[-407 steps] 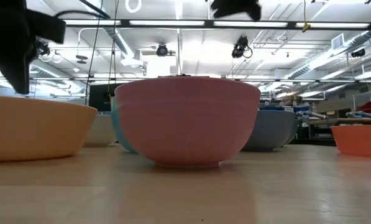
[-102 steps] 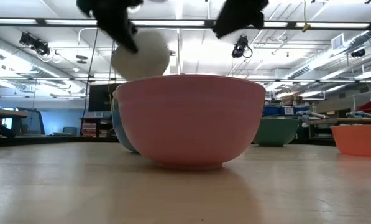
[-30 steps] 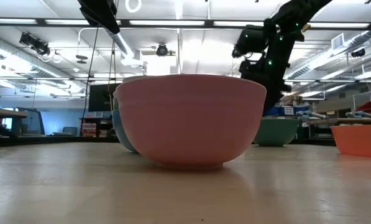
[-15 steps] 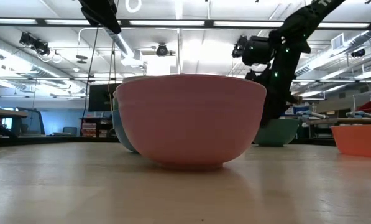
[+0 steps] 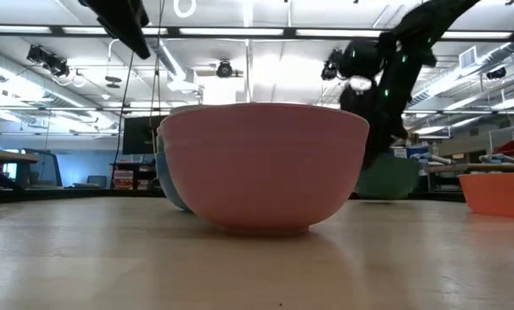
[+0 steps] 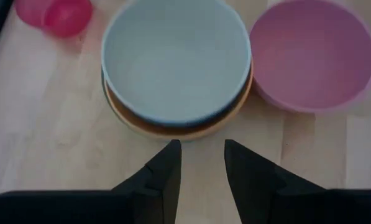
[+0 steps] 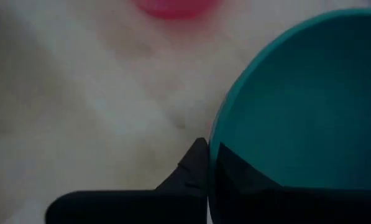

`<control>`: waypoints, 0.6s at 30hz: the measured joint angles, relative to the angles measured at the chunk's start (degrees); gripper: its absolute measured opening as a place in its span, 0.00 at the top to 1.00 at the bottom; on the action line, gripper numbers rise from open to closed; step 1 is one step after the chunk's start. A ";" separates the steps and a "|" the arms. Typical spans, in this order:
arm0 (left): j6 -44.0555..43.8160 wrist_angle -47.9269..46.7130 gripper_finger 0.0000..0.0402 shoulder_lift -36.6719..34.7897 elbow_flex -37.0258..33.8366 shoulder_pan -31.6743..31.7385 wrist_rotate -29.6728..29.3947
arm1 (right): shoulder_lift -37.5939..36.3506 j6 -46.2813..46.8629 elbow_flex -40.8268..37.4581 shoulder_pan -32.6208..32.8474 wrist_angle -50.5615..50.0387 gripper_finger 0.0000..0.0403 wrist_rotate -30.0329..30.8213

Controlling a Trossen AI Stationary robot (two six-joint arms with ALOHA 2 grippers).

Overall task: Nest bowls inside each other
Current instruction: Stack the green bowl on top of the white bowl

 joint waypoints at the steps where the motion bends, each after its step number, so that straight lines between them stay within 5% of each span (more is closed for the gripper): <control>1: -0.53 -0.58 0.67 0.00 0.00 -0.32 0.02 | -1.18 0.41 0.46 1.45 0.09 1.00 -0.16; 10: -2.08 -1.76 0.67 0.02 0.00 -1.40 -0.52 | -9.41 3.85 10.61 22.55 11.65 1.00 1.15; 18: -2.92 -1.52 0.67 0.02 0.00 -1.44 -1.44 | 1.89 0.71 24.80 33.14 13.85 1.00 1.23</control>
